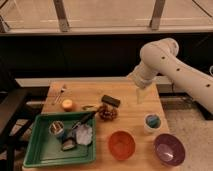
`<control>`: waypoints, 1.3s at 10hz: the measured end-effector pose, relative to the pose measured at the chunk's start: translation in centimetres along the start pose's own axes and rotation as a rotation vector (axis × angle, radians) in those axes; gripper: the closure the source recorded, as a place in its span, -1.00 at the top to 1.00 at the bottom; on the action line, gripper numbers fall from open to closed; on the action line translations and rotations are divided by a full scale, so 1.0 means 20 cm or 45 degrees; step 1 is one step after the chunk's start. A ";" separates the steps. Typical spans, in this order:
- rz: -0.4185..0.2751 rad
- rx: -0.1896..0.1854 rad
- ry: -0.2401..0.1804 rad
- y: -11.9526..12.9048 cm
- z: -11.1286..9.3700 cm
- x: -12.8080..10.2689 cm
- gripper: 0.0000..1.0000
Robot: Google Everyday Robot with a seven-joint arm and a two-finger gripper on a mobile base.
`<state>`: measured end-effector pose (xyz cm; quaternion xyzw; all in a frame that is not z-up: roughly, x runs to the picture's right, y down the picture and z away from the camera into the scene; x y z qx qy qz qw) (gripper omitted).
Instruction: Place eraser in red bowl
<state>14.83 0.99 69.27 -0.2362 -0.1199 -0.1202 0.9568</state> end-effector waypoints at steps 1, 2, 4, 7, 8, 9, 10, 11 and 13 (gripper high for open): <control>0.000 0.000 0.000 0.00 0.00 0.00 0.60; 0.000 0.000 0.001 0.00 0.00 0.00 0.60; -0.018 -0.001 0.030 -0.02 -0.01 0.00 0.60; -0.057 -0.038 0.055 -0.13 0.09 -0.01 0.60; -0.063 -0.049 0.041 -0.17 0.15 -0.01 0.60; -0.069 -0.058 0.018 -0.21 0.22 -0.02 0.60; -0.062 -0.063 0.001 -0.24 0.29 -0.02 0.60; -0.056 -0.068 -0.022 -0.27 0.37 -0.03 0.60; -0.061 -0.045 -0.070 -0.35 0.49 -0.13 0.60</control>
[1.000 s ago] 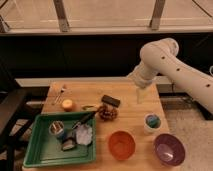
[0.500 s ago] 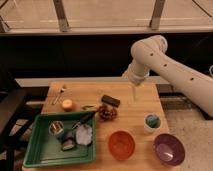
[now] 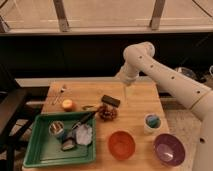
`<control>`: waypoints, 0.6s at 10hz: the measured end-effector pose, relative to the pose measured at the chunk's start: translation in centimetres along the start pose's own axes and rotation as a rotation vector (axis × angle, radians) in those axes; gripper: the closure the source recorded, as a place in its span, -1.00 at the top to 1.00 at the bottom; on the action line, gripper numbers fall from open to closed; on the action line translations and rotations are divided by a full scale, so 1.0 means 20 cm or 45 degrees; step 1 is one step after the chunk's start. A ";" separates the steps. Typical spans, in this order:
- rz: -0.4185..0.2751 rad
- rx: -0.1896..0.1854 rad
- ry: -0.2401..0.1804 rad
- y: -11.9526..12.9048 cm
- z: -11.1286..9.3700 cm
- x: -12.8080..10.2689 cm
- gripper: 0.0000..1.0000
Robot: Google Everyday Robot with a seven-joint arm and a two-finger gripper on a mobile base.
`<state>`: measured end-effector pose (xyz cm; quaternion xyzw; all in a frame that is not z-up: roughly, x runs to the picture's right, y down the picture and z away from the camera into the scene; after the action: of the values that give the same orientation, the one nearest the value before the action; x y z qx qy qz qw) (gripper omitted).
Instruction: Place eraser in red bowl
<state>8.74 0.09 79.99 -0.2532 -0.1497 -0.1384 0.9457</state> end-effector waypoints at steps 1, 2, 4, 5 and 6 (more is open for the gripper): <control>-0.003 0.008 -0.011 -0.03 0.05 -0.03 0.60; -0.008 0.014 -0.031 -0.06 0.13 -0.06 0.60; -0.010 0.016 -0.042 -0.08 0.23 -0.07 0.60; -0.003 0.015 -0.044 -0.08 0.28 -0.06 0.60; 0.013 0.009 -0.045 -0.08 0.35 -0.04 0.60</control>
<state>5.98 2.50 86.16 -0.2529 -0.1655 -0.1286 0.9445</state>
